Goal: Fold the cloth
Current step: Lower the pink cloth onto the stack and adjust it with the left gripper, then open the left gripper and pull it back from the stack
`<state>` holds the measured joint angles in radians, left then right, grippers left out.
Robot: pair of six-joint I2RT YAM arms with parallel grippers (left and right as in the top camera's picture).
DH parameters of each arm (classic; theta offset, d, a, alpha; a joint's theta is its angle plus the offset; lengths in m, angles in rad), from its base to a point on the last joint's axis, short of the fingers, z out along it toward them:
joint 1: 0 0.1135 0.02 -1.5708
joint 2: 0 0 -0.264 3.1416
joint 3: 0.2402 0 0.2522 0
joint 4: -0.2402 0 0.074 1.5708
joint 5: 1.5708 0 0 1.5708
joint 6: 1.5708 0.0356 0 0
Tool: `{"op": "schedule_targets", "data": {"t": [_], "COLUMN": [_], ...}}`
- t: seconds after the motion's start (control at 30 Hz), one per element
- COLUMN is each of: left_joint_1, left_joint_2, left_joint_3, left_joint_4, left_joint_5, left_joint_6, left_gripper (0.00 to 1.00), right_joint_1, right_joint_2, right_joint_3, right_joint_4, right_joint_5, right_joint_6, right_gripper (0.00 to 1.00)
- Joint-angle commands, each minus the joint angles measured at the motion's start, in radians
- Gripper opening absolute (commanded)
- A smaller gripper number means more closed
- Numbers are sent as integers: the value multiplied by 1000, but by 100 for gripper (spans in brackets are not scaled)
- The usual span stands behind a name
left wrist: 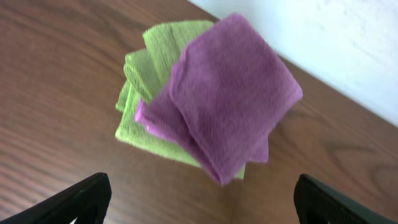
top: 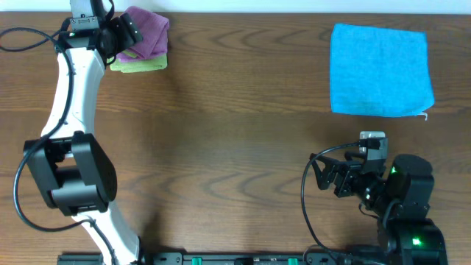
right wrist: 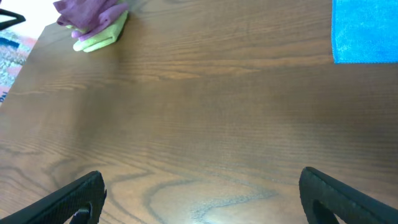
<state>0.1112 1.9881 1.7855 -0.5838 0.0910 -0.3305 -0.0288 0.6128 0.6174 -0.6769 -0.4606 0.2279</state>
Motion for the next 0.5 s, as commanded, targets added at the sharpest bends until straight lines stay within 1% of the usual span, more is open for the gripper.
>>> {"op": "schedule_targets", "data": {"t": [0.0,0.13,0.27,0.37,0.47], "left_joint_1": [0,-15,-35,-39,-39], "left_joint_2": [-45,-72,-95,-102,-126], "left_joint_3": [18,18,18,18,18], "left_joint_4": [-43,-97,-107,-109,-162], "left_joint_5": [15,17,114,133,193], "left_joint_6": [51,53,55,53,60], "left_gripper": [95,95,95,95,96], "right_joint_1": [-9,-9,-9,-9,-9], "right_joint_2": [-4,-4,-4,-4,-4], "right_joint_3": [-5,-5,-5,-5,-5], "right_joint_4": [-1,-1,-1,-1,-1], "right_joint_5": [-11,-11,-11,-11,-11], "right_joint_6": [11,11,11,11,11], "right_gripper": [99,99,99,99,99]}}
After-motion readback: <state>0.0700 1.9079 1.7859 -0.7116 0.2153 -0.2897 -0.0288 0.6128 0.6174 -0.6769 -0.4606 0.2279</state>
